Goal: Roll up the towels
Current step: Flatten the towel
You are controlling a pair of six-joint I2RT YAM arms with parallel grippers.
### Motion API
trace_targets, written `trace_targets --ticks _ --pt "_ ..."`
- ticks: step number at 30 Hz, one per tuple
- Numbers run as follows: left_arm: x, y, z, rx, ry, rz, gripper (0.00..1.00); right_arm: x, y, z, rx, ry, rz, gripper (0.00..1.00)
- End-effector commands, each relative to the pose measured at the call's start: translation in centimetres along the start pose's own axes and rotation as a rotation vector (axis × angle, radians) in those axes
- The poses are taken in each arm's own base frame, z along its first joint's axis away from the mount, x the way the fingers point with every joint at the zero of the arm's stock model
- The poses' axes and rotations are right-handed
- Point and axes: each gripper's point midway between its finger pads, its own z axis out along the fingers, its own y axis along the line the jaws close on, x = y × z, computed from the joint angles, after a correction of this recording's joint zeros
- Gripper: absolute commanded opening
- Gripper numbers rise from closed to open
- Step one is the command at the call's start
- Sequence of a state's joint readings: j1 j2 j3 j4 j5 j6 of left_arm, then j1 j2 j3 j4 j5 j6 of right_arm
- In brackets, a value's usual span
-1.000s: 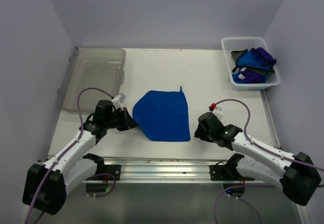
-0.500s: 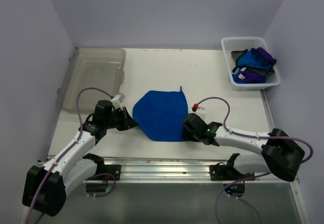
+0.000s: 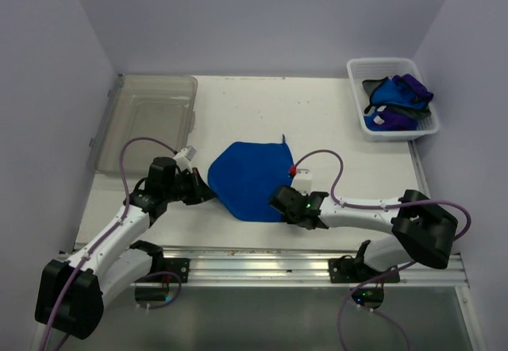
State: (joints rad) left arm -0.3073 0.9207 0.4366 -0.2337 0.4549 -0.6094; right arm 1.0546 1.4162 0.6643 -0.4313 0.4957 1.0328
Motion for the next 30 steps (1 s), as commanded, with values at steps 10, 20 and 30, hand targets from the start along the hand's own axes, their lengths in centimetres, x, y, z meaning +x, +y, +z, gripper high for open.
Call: trace_targets --ticks 10,20,30 --pt "-1.3 -0.7 -0.2 0.012 -0.035 0.024 0.00 2.1 -3.1 -0.7 0.055 0.040 0.057 0.46" --pt "-1.3 -0.9 -0.3 0.017 -0.035 0.026 0.00 2.6 -2.1 0.5 0.051 0.057 0.040 0.30" --pt "-1.6 -1.2 -0.6 0.021 -0.041 0.032 0.00 0.7 -3.4 -0.5 0.065 -0.011 0.067 0.00"
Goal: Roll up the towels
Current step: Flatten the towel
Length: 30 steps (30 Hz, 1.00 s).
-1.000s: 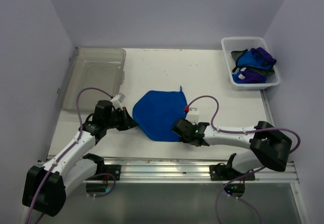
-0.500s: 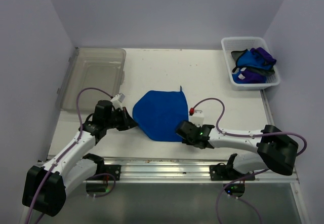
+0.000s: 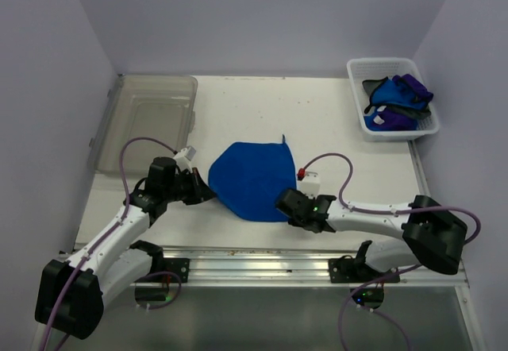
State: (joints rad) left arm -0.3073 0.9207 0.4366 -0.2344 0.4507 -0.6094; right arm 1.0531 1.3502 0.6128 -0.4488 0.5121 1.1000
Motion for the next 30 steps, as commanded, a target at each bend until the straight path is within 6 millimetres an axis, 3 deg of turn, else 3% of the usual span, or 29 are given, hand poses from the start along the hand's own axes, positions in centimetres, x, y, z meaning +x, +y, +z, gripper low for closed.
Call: trace_targets --ticks 1,4,8,13,15,16,22,30 --pt "-1.7 -1.4 -0.6 0.027 -0.043 0.034 0.00 0.1 -2.1 -0.1 0.050 -0.006 0.005 0.00" --pt "-2.3 -2.0 -1.0 0.036 -0.054 0.040 0.00 -1.5 -1.9 -1.1 0.030 -0.045 0.022 0.00" --pt "-4.1 -4.0 -2.3 0.064 -0.090 0.054 0.00 -5.7 -1.9 -3.7 0.018 -0.153 0.036 0.00" --pt "-8.2 -8.7 -5.9 0.133 -0.194 0.118 0.00 -12.7 -2.2 -9.8 -0.027 -0.354 0.072 0.00" --pt "-8.8 -9.9 -7.1 0.149 -0.214 0.127 0.00 -14.7 -2.6 -12.0 -0.035 -0.408 0.073 0.00" --pt "-9.7 -11.4 -8.3 0.182 -0.244 0.147 0.00 -15.6 -3.0 -13.1 -0.045 -0.444 0.088 0.00" --pt "-11.6 -15.3 -13.3 0.238 -0.346 0.180 0.00 -18.7 -4.0 -18.2 -0.109 -0.524 0.106 0.00" --pt "-11.3 -18.6 -19.1 0.312 -0.444 0.193 0.00 -21.0 -5.5 -24.3 -0.238 -0.585 0.147 0.00"
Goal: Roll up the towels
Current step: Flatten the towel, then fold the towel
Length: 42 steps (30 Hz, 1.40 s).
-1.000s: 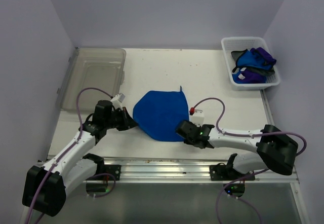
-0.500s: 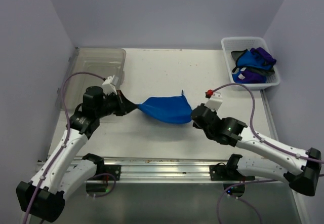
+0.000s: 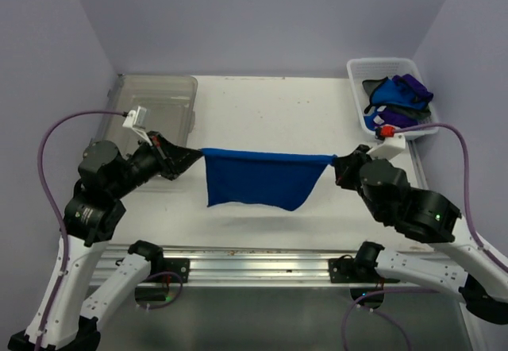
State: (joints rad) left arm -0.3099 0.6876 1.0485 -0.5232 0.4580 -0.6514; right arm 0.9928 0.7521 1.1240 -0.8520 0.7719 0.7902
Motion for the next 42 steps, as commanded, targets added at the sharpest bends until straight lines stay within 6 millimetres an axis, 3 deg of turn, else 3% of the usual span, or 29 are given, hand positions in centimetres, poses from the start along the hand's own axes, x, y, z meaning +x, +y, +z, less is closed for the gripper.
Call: trace_targets --ticks 1,6,9,14,16,18,19,20,22,23,25,26,27,29,30,31,32,33,36,37,39,40,42 --pt "-1.3 -2.4 -2.4 0.029 -0.050 -0.015 0.00 -2.4 -1.3 -1.8 0.012 -0.040 -0.021 0.00" --pt "-1.7 -3.8 -3.9 0.061 -0.088 -0.023 0.00 -3.6 -1.3 -3.4 -0.041 -0.045 0.023 0.00" --pt "-1.6 -3.5 -3.8 0.052 -0.090 -0.033 0.00 -3.8 -0.9 -3.4 -0.050 -0.043 0.027 0.00" --pt "-0.4 -0.1 -1.2 -0.046 -0.044 -0.092 0.00 -2.1 -0.3 -0.9 0.041 -0.010 -0.055 0.00" --pt "0.2 2.4 0.8 -0.127 -0.012 -0.121 0.00 -2.1 -0.3 0.0 0.088 -0.018 -0.079 0.00" --pt "0.7 4.8 3.0 -0.194 0.026 -0.139 0.00 -1.6 0.8 1.9 0.112 -0.006 -0.133 0.00" --pt "0.7 5.8 4.0 -0.219 0.031 -0.131 0.00 -1.9 0.3 3.3 0.156 -0.004 -0.134 0.00" --pt "0.4 6.4 5.0 -0.226 0.025 -0.125 0.00 -0.8 1.8 5.3 0.113 0.052 -0.127 0.00" --pt "0.5 9.0 8.1 -0.274 0.054 -0.117 0.00 -0.4 0.4 8.9 0.155 0.088 -0.128 0.00" --pt "0.6 9.9 9.1 -0.285 0.069 -0.115 0.00 0.6 1.0 11.7 0.143 0.120 -0.146 0.00" --pt "1.3 13.2 12.3 -0.340 0.120 -0.113 0.00 0.5 0.7 14.8 0.173 0.126 -0.163 0.00" --pt "2.6 15.7 14.1 -0.385 0.176 -0.132 0.00 1.3 1.2 17.7 0.186 0.155 -0.198 0.00" --pt "1.7 16.6 15.2 -0.397 0.168 -0.117 0.00 1.3 1.1 19.2 0.185 0.173 -0.196 0.00" --pt "1.9 18.8 17.1 -0.433 0.197 -0.121 0.00 0.8 2.2 22.4 0.167 0.165 -0.201 0.00" --pt "2.2 20.5 18.9 -0.455 0.225 -0.125 0.00 3.1 1.5 25.2 0.200 0.222 -0.224 0.00" --pt "2.3 21.5 19.6 -0.471 0.234 -0.126 0.00 3.1 0.9 26.6 0.218 0.230 -0.220 0.00" --pt "2.6 22.9 21.2 -0.486 0.254 -0.133 0.00 1.9 1.6 27.8 0.206 0.207 -0.212 0.00" --pt "2.5 23.7 21.7 -0.493 0.257 -0.138 0.00 3.7 0.5 30.1 0.231 0.254 -0.216 0.00" --pt "2.1 25.7 24.1 -0.506 0.271 -0.144 0.00 2.0 0.4 33.0 0.234 0.230 -0.183 0.00" --pt "1.9 26.3 24.5 -0.511 0.272 -0.147 0.00 3.2 -0.2 34.2 0.245 0.261 -0.188 0.00" --pt "1.4 27.5 25.6 -0.516 0.276 -0.153 0.00 2.0 0.1 35.4 0.232 0.249 -0.176 0.00" --pt "1.5 27.9 25.8 -0.523 0.281 -0.154 0.00 2.9 -0.3 36.1 0.236 0.280 -0.181 0.00" --pt "1.6 28.3 26.0 -0.516 0.288 -0.163 0.00 2.8 -0.1 36.2 0.220 0.285 -0.182 0.00"
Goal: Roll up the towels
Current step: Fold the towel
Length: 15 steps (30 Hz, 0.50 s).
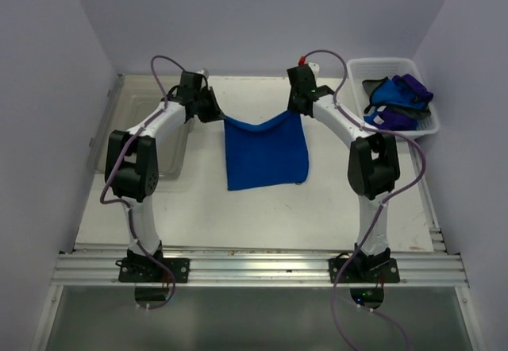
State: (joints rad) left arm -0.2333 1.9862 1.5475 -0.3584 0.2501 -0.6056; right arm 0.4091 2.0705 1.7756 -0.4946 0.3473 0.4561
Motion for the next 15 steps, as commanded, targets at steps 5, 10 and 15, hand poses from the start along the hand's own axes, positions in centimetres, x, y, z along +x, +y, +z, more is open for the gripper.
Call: trace_targets --ticks 5,10,15 --pt "-0.7 -0.5 -1.8 0.061 -0.024 0.036 0.00 -0.7 0.5 -3.2 -0.118 -0.017 0.017 0.00" --pt "3.5 -0.1 -4.2 0.083 0.024 0.045 0.00 4.7 -2.3 -5.0 -0.112 0.060 0.032 0.00" --pt "8.4 -0.6 -5.7 0.092 0.076 0.046 0.00 8.1 -4.9 -5.7 -0.074 0.104 0.025 0.00"
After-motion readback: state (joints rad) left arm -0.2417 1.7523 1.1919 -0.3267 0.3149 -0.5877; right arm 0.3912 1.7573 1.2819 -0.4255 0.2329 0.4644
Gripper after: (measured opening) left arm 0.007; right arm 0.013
